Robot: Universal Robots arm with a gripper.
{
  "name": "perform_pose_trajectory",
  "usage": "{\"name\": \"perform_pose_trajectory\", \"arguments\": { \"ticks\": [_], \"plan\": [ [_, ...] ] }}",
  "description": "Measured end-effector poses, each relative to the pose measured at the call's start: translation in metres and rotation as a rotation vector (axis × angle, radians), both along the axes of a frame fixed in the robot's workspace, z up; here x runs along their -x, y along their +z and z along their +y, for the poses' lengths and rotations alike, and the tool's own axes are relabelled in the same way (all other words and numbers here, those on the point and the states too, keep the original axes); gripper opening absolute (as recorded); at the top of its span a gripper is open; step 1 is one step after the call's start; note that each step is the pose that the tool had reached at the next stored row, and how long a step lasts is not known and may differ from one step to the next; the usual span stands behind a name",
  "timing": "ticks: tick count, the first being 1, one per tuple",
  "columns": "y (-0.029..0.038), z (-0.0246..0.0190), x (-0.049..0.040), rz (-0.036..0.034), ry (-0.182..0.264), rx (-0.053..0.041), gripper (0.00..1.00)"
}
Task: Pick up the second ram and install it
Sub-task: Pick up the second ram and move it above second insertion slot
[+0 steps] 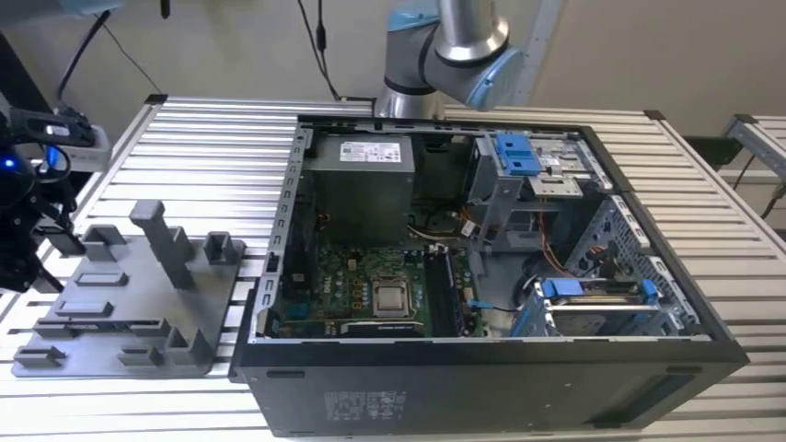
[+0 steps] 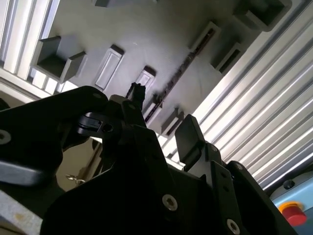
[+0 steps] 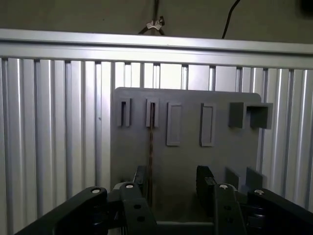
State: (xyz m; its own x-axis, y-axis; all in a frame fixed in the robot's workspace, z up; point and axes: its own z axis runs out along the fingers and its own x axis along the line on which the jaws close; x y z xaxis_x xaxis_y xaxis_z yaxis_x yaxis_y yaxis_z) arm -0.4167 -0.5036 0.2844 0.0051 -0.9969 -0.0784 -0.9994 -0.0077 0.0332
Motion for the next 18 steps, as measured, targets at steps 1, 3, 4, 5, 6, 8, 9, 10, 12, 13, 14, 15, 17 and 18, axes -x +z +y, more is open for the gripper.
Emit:
{"name": "perform_pose_trajectory", "arguments": {
  "ticks": [1,3,4,5,6,8,9,10,12,13,14,15,17,18],
  "plan": [
    [-0.0015,0.0000,0.0000,0.0013,0.000,0.0000,0.54],
    [-0.0043,0.0000,0.0000,0.0032,0.000,0.0005,0.54],
    [-0.0052,-0.0001,0.0002,0.0033,0.000,0.0018,0.54],
    [-0.0053,-0.0001,0.0003,0.0034,0.000,0.0021,0.54],
    [-0.0056,-0.0001,0.0003,0.0040,0.000,0.0028,0.54],
    [-0.0056,-0.0001,0.0004,0.0044,0.000,0.0038,0.54],
    [-0.0061,0.0001,0.0004,0.0042,0.000,0.0082,0.54],
    [-0.0072,0.0000,0.0003,0.0040,0.000,0.0108,0.54],
    [-0.0092,0.0000,0.0003,0.0042,0.001,0.0110,0.54],
    [-0.0103,0.0000,0.0003,0.0037,0.002,0.0111,0.54],
    [-0.0113,0.0000,0.0004,0.0017,0.003,0.0111,0.54],
    [-0.0121,0.0000,0.0004,-0.0020,0.005,0.0113,0.54],
    [-0.0148,0.0000,0.0003,-0.0046,0.008,0.0114,0.54],
    [-0.0164,0.0000,0.0003,-0.0048,0.009,0.0116,0.54]
  ]
}}
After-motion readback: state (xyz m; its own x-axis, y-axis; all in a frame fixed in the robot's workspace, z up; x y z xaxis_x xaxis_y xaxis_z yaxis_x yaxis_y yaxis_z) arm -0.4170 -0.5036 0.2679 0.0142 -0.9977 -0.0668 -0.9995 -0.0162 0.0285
